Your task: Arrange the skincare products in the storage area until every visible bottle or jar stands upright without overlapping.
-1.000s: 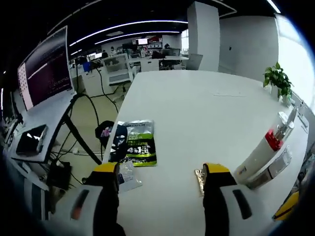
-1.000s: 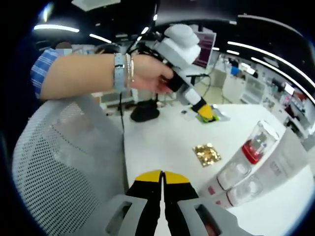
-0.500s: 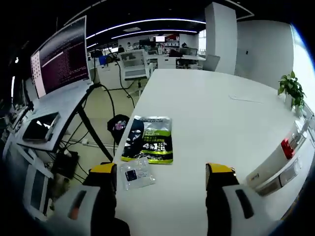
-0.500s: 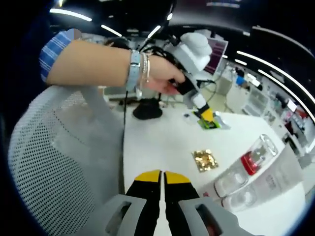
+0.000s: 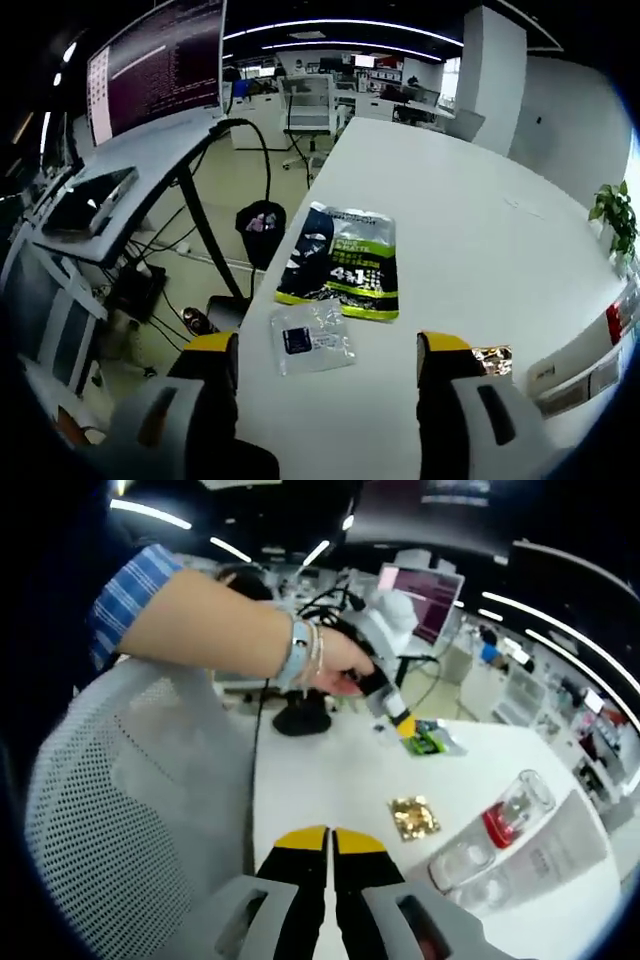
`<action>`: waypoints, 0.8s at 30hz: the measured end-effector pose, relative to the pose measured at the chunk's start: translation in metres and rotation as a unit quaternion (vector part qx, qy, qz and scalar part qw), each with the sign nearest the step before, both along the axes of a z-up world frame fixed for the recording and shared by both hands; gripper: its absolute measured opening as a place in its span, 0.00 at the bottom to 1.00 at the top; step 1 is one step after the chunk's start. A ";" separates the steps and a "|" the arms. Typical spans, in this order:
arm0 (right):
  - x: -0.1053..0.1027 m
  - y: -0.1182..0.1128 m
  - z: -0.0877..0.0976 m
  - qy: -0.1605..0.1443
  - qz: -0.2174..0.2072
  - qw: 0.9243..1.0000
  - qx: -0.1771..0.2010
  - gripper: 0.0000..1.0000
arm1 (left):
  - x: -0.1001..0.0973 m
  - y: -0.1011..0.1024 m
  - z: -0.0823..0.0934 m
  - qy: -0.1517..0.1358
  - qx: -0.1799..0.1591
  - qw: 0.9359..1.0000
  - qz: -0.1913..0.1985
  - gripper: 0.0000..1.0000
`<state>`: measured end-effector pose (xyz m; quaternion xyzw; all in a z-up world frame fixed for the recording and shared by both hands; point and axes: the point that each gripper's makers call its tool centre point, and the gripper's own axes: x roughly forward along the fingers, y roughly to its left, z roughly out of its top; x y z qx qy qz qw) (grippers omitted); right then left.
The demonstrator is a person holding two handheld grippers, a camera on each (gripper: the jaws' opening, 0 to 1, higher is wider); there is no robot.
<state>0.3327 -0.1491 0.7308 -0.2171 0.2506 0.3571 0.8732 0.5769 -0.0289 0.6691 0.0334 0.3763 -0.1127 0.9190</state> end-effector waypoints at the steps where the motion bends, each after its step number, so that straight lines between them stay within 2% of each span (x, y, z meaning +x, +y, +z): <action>1: 0.000 0.000 0.001 -0.002 0.000 1.000 0.000 0.00 | 0.000 0.002 -0.005 0.008 0.004 1.000 0.003 0.72; 4: 0.002 -0.001 0.002 -0.003 -0.003 1.000 0.004 0.00 | 0.002 0.005 -0.015 0.023 0.008 1.000 0.007 0.72; 8: 0.003 -0.002 0.000 0.000 -0.007 1.000 0.003 0.00 | 0.009 -0.002 -0.022 0.036 0.004 0.999 0.010 0.72; 10: 0.003 -0.003 0.000 -0.003 -0.007 1.000 -0.002 0.00 | 0.014 -0.003 -0.022 0.030 0.013 0.999 0.010 0.73; 12: 0.003 -0.003 0.000 -0.005 -0.008 1.000 -0.005 0.00 | 0.020 0.011 -0.023 0.022 0.046 0.998 0.031 0.72; 18: 0.005 -0.003 0.002 -0.013 -0.008 1.000 -0.009 0.00 | 0.013 0.023 -0.046 0.077 0.051 0.994 0.055 0.71; 21: 0.006 -0.004 0.003 -0.014 -0.012 1.000 -0.009 0.00 | 0.015 0.017 -0.048 0.067 0.016 0.996 0.064 0.71; 24: 0.006 -0.005 0.001 -0.014 -0.011 1.000 -0.016 0.00 | 0.015 0.014 -0.050 0.053 0.011 0.996 0.066 0.73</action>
